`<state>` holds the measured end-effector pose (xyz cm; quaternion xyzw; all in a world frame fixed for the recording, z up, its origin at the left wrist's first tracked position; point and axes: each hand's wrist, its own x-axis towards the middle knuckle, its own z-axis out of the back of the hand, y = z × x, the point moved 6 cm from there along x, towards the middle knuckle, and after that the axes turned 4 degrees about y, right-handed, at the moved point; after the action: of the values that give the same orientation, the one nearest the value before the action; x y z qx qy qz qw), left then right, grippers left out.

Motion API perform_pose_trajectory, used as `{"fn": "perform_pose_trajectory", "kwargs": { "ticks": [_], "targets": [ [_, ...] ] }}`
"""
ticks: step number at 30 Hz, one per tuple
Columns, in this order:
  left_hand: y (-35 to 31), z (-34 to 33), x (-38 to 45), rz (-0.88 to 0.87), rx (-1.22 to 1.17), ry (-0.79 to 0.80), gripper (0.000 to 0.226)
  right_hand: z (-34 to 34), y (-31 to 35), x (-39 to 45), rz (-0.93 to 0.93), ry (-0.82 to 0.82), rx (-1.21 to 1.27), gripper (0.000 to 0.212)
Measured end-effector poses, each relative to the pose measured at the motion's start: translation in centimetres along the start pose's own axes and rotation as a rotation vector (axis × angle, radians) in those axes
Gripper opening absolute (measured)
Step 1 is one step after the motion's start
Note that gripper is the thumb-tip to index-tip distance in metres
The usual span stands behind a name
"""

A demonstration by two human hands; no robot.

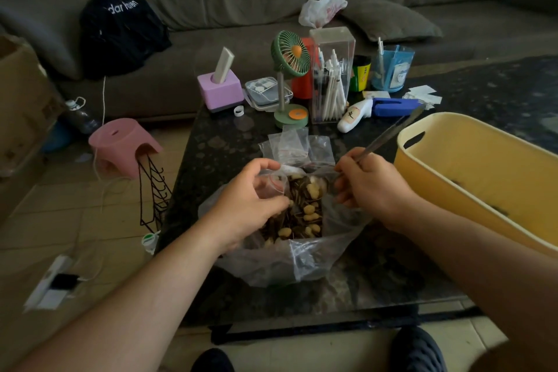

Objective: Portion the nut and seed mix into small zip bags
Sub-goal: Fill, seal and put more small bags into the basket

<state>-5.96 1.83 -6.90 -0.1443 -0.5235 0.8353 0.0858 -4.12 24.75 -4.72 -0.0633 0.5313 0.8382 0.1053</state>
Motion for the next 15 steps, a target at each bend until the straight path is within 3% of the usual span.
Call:
{"fn": "perform_pose_trajectory", "kwargs": {
  "ticks": [4,8,15],
  "targets": [
    [-0.2,-0.2,-0.2,-0.053,0.073,-0.032,0.059,1.1,1.7,-1.0,0.127,-0.029,-0.136,0.026],
    [-0.3,-1.0,-0.2,-0.081,0.135,-0.024,0.072,1.7,2.6,-1.7,0.132,-0.046,-0.141,0.026],
    [-0.6,-1.3,-0.4,-0.105,0.192,-0.044,0.074,2.9,3.6,-3.0,0.135,-0.048,-0.112,0.027]
  ]
}}
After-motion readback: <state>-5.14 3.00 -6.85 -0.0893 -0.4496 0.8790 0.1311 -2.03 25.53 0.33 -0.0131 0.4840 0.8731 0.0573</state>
